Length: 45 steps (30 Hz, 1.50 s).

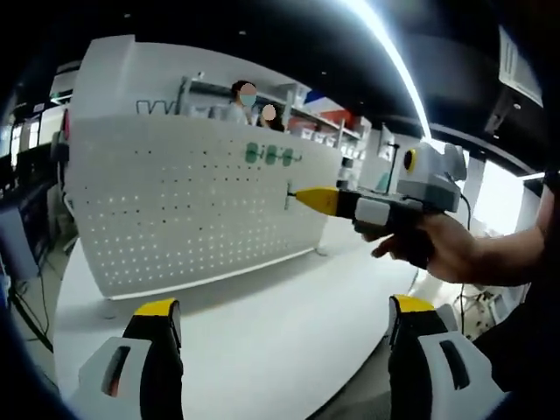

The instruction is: Insert the hook assembly into the mounting plate slot until the hook locks in place.

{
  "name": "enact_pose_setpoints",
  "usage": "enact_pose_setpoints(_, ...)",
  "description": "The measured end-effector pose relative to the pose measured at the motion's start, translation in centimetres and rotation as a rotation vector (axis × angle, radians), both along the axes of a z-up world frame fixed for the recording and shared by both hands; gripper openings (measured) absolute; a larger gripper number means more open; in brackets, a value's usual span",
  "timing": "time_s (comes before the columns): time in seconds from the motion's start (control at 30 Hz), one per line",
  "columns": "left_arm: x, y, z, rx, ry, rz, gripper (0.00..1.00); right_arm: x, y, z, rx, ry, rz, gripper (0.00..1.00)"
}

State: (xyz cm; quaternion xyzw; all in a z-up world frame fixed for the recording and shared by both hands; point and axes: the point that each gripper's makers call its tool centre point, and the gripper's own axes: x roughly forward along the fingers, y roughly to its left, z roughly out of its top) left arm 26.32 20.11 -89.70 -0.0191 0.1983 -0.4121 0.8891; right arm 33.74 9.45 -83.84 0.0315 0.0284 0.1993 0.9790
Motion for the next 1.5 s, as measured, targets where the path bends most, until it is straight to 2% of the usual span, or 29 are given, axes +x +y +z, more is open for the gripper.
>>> enact_pose_setpoints(0.27, 0.3, 0.3, -0.5, 0.004, 0.011, 0.007, 1.0, 2.4, -3.5, 0.8, -0.008, -0.027, -0.08, 0.01)
enact_pose_setpoints(0.53, 0.5, 0.4, -0.5, 0.001, 0.012, 0.017, 1.0, 4.8, -8.0, 1.5, -0.01, -0.047, -0.176, 0.01)
enact_pose_setpoints(0.8, 0.7, 1.2, -1.0, -0.001, 0.024, 0.04, 1.0, 6.5, -12.2, 2.0, -0.054, -0.079, -0.262, 0.01)
enact_pose_setpoints(0.97, 0.8, 1.6, -1.1, -0.001, 0.027, 0.052, 1.0, 7.3, -14.9, 2.1, -0.039, -0.081, -0.317, 0.01)
enact_pose_setpoints(1.2, 1.0, 2.1, -1.2, 0.004, 0.031, 0.063, 1.0, 8.4, -17.7, 2.4, -0.025, -0.085, -0.375, 0.01)
enact_pose_setpoints(1.5, 1.1, 2.5, -1.5, 0.007, 0.039, 0.072, 1.0, 9.6, -19.4, 2.4, -0.016, -0.092, -0.422, 0.01)
